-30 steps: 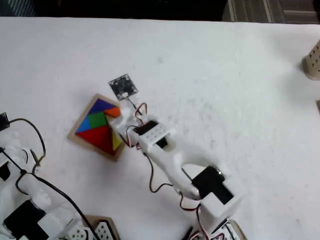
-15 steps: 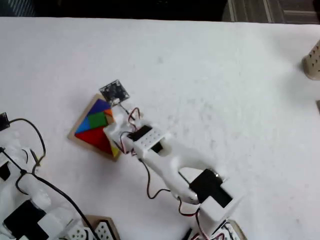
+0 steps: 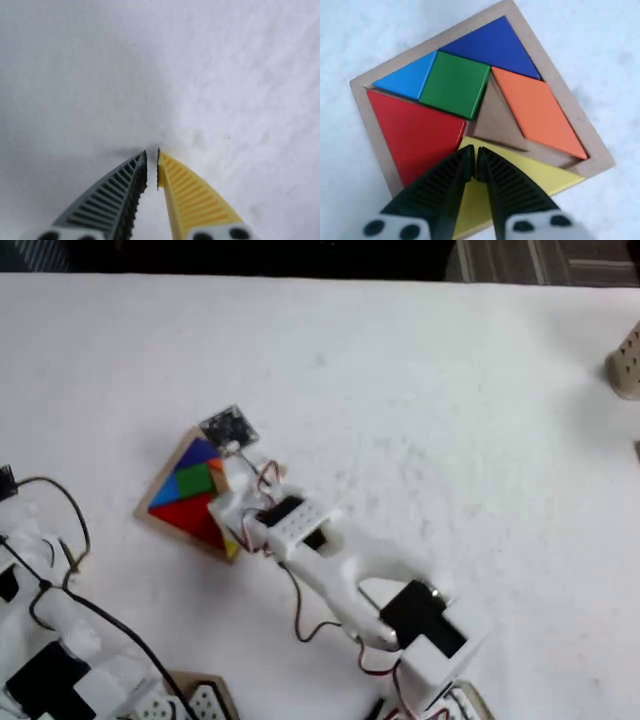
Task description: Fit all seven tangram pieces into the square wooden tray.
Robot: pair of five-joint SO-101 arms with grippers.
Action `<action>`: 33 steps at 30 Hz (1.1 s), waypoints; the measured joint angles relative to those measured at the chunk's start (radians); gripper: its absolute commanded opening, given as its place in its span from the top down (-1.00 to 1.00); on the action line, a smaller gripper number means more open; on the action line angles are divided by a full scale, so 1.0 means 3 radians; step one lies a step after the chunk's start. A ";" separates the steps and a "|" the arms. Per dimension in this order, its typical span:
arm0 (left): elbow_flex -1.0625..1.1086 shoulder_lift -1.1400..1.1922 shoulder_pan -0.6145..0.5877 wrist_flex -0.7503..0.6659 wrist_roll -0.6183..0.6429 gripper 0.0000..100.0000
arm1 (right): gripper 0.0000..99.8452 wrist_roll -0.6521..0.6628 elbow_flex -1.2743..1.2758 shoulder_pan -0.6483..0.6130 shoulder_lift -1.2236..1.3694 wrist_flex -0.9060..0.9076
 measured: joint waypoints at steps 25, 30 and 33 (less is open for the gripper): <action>0.0000 0.0000 0.0000 0.0000 -0.0005 0.87 | 0.97 0.0000 0.0604 -0.0010 -0.0670 0.0358; 0.0000 0.0000 0.0000 0.0000 -0.0005 0.87 | 0.97 0.0000 0.0604 -0.0020 -0.0650 0.0235; 0.0000 0.0000 0.0000 0.0000 -0.0005 0.87 | 0.97 0.0000 0.0598 0.0041 -0.0634 0.0220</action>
